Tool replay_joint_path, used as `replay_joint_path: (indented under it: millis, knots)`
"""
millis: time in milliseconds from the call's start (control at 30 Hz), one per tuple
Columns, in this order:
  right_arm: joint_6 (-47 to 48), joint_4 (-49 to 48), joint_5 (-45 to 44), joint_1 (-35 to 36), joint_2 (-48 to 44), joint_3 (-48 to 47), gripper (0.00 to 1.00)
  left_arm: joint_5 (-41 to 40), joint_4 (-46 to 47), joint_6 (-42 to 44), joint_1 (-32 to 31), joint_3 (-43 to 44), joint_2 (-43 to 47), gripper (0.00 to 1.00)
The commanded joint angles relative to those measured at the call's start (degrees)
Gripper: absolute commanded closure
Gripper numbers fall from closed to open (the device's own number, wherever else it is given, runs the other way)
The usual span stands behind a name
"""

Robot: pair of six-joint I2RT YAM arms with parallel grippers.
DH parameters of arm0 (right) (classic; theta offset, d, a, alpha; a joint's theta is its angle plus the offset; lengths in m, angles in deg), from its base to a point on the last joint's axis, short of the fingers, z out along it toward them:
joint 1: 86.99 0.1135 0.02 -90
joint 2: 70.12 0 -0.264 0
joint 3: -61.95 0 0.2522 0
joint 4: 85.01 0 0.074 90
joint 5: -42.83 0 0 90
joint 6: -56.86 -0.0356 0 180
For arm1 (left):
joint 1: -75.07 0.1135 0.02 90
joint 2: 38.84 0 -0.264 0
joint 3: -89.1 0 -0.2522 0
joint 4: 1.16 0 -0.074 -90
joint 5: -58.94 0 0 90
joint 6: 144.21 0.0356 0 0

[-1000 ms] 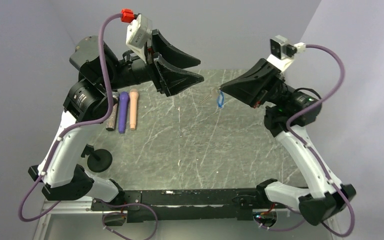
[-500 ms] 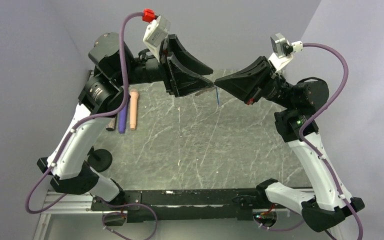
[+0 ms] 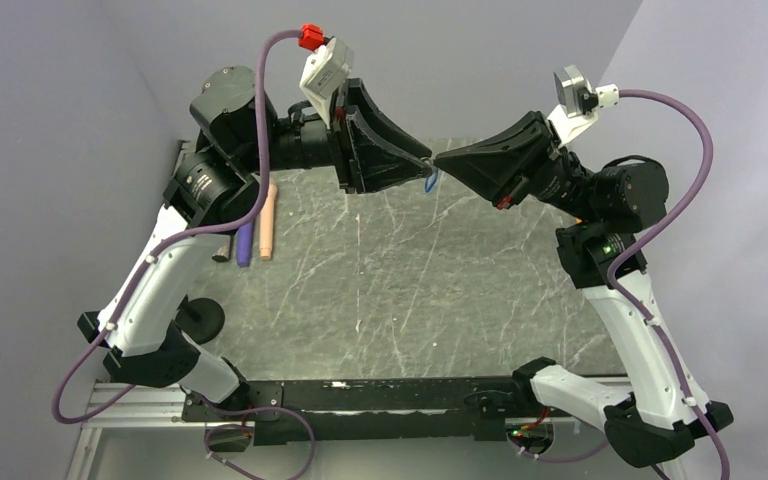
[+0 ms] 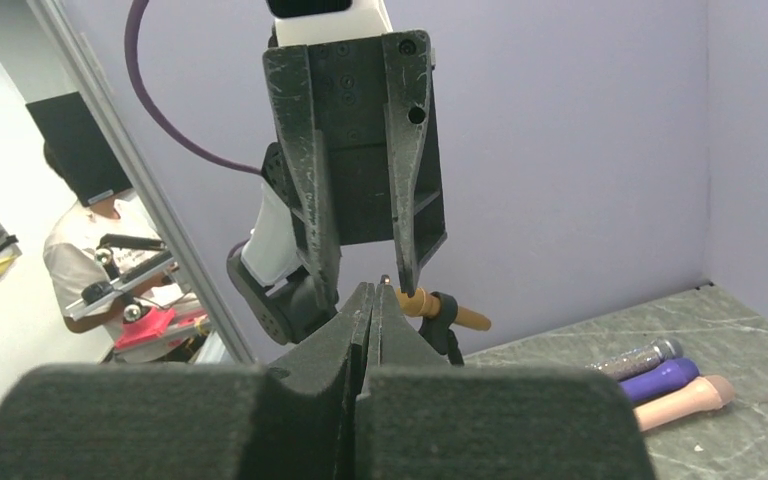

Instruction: Remove the keys from the keyring

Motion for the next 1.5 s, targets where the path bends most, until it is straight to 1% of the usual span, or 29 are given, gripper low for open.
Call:
replay_joint_path:
  millis: [0, 233, 400, 567, 600, 733, 767, 933, 967, 1000, 1033, 1067, 1100, 1167, 1200, 1267, 1467]
  knots:
    - [0.9, -0.3, -1.5, 0.2, -1.1, -2.6, 1.00, -0.7, -1.0, 1.0, -0.4, 2.5, 0.1, 0.64]
    - [0.4, -0.7, -1.1, 0.2, -1.1, -3.0, 1.00, -1.4, -1.5, 1.5, -1.1, 2.6, -0.2, 0.69]
    - [0.3, -0.9, -1.0, 0.2, -1.2, -2.9, 1.00, -1.3, -1.3, 1.3, -1.8, 2.9, -0.8, 0.70]
    - [0.1, -1.0, -0.9, 0.2, -1.3, -2.6, 1.00, -2.1, -1.0, 1.5, -2.7, 2.8, -1.1, 0.74]
    - [0.0, -1.0, -0.9, 0.2, -1.4, -2.5, 1.00, -2.1, -1.1, 1.5, -2.9, 2.9, -1.2, 0.76]
    - [0.0, -1.2, -0.9, 0.2, -1.6, -2.4, 1.00, -2.4, -2.1, 1.6, -3.1, 3.9, -1.8, 0.98]
    - [0.0, -1.2, -0.8, 0.2, -1.6, -2.4, 1.00, -2.5, -2.1, 1.7, -3.1, 3.9, -1.8, 1.00]
    - [-1.1, -1.1, -0.5, 0.2, -1.6, -2.1, 1.00, -3.6, -1.8, 2.2, -3.3, 3.4, -1.3, 1.00]
    - [-1.2, -0.8, -0.4, 0.2, -1.6, -2.2, 0.94, -4.0, -2.0, 2.4, -3.4, 3.5, -1.3, 1.00]
    - [-1.3, -0.3, -0.6, 0.3, -1.7, -2.2, 0.81, -4.4, -2.2, 2.7, -3.5, 3.5, -1.2, 1.00]
    - [-1.2, 0.4, -0.8, 0.2, -1.8, -2.2, 0.61, -4.9, -2.3, 3.1, -3.5, 3.5, -1.0, 1.00]
    - [-1.0, 1.3, -1.1, 0.2, -2.1, -2.3, 0.47, -5.3, -2.4, 3.5, -3.6, 3.3, -0.7, 1.00]
    - [-0.5, 2.1, -1.6, 0.2, -2.5, -2.3, 0.38, -5.7, -2.5, 3.9, -3.6, 3.1, -0.5, 1.00]
    - [1.8, 3.9, -3.4, 0.2, -3.9, -1.8, 0.25, -6.5, -3.1, 5.0, -3.8, 3.0, 0.0, 1.00]
    - [2.8, 5.0, -4.5, 0.1, -4.7, -1.6, 0.21, -7.1, -3.6, 5.8, -3.9, 2.9, 0.2, 1.00]
    - [4.8, 7.4, -6.0, 0.1, -6.1, -1.1, 0.18, -8.3, -4.3, 8.1, -4.4, 2.8, 0.9, 1.00]
    - [8.4, 12.6, -6.6, 0.1, -7.8, -1.0, 0.16, -13.6, -6.1, 19.0, -7.8, 1.1, 2.7, 1.00]
